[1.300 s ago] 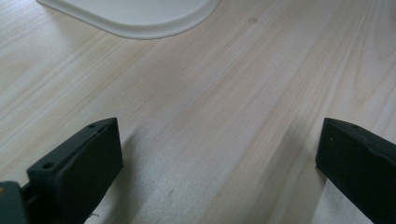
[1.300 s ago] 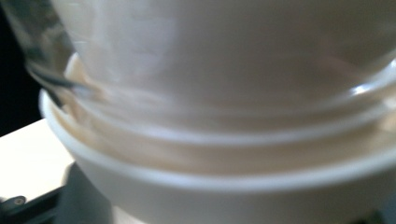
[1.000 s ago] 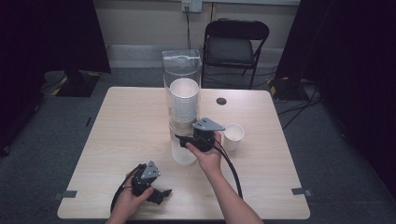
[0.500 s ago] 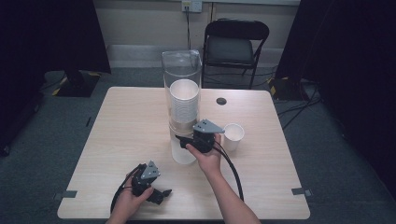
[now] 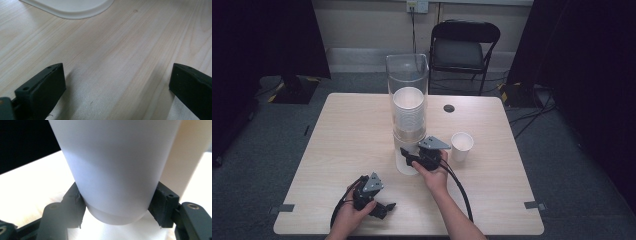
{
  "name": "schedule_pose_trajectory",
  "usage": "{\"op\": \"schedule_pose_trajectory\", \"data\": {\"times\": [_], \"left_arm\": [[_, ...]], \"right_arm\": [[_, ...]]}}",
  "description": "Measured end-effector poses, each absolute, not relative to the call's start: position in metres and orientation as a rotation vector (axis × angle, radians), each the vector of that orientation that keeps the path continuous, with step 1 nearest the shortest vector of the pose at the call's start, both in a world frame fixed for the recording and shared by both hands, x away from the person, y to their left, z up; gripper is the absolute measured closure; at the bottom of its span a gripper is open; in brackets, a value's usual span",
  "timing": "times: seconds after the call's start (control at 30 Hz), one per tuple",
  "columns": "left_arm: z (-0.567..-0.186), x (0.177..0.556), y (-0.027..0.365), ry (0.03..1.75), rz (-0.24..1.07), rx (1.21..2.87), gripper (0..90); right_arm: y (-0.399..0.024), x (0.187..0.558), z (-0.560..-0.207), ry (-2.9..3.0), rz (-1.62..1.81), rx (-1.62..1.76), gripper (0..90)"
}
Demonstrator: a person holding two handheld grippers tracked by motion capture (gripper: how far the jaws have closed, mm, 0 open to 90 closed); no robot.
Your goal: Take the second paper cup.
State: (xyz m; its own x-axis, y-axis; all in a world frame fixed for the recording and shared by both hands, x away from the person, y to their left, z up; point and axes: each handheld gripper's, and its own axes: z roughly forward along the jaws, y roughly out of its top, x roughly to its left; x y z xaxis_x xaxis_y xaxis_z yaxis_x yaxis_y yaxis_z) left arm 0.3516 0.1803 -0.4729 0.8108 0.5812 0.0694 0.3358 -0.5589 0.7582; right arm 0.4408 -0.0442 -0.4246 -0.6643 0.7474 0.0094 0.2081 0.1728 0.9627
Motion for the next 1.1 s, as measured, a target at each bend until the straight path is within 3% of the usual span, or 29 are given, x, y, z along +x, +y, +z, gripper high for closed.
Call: {"op": "schedule_pose_trajectory", "data": {"times": [0.5,0.57,0.63,1.1], "left_arm": [[-0.473,0.351,0.180,0.672,0.406,2.211,0.1],[-0.473,0.350,0.181,0.676,0.406,2.208,0.1],[-0.473,0.350,0.181,0.677,0.404,2.213,0.0],[-0.472,0.350,0.181,0.679,0.401,2.218,0.0]], "right_arm": [[-0.047,0.443,-0.425,1.983,1.480,0.879,37.9],[-0.049,0.449,-0.454,2.220,1.178,0.969,37.7],[-0.054,0.444,-0.453,2.138,1.291,0.939,37.6],[-0.076,0.436,-0.452,2.184,1.219,0.921,36.9]]}}
